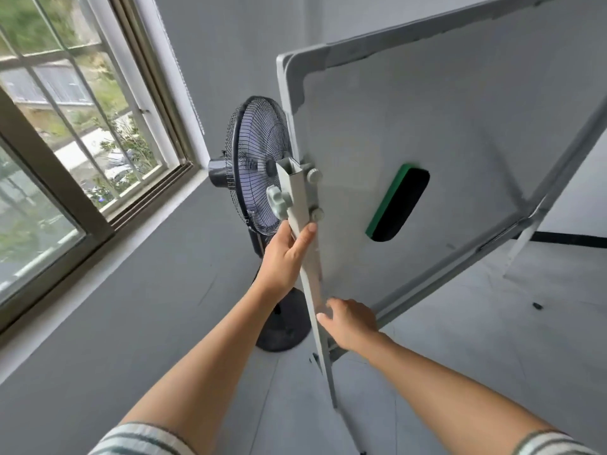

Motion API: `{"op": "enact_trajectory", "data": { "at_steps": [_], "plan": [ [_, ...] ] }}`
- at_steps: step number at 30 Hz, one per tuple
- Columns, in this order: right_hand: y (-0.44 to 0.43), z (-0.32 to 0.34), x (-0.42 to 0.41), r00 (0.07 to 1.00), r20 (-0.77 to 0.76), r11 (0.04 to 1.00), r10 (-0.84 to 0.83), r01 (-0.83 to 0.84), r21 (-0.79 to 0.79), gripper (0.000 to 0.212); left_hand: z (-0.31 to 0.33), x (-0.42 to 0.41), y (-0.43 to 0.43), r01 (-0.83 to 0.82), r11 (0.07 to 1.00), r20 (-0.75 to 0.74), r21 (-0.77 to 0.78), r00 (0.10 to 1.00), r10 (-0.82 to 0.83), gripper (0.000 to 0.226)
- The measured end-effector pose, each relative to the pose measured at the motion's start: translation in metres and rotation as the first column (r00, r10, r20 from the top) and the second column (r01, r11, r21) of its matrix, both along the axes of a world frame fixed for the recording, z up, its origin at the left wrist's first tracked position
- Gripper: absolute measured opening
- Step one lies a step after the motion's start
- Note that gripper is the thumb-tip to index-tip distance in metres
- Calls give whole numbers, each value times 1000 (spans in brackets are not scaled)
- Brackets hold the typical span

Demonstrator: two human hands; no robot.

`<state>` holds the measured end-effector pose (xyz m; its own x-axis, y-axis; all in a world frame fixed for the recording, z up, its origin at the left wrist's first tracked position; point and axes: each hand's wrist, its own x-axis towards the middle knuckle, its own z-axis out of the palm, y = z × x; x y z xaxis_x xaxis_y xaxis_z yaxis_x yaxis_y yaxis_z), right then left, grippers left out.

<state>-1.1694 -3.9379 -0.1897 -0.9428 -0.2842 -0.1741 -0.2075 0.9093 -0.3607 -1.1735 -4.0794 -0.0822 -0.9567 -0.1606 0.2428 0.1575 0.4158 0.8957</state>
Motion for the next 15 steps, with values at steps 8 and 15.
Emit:
{"op": "enact_trajectory", "data": {
  "at_steps": [8, 15],
  "plan": [
    [45, -21, 37, 992, 88, 996, -94, 94, 9, 35, -2, 39, 2, -80, 997, 31, 21, 996, 79, 31],
    [146, -30, 39, 968, 139, 977, -211, 210, 16, 34, -81, 73, 33, -195, 948, 402, -251, 870, 285, 38]
  ]
}}
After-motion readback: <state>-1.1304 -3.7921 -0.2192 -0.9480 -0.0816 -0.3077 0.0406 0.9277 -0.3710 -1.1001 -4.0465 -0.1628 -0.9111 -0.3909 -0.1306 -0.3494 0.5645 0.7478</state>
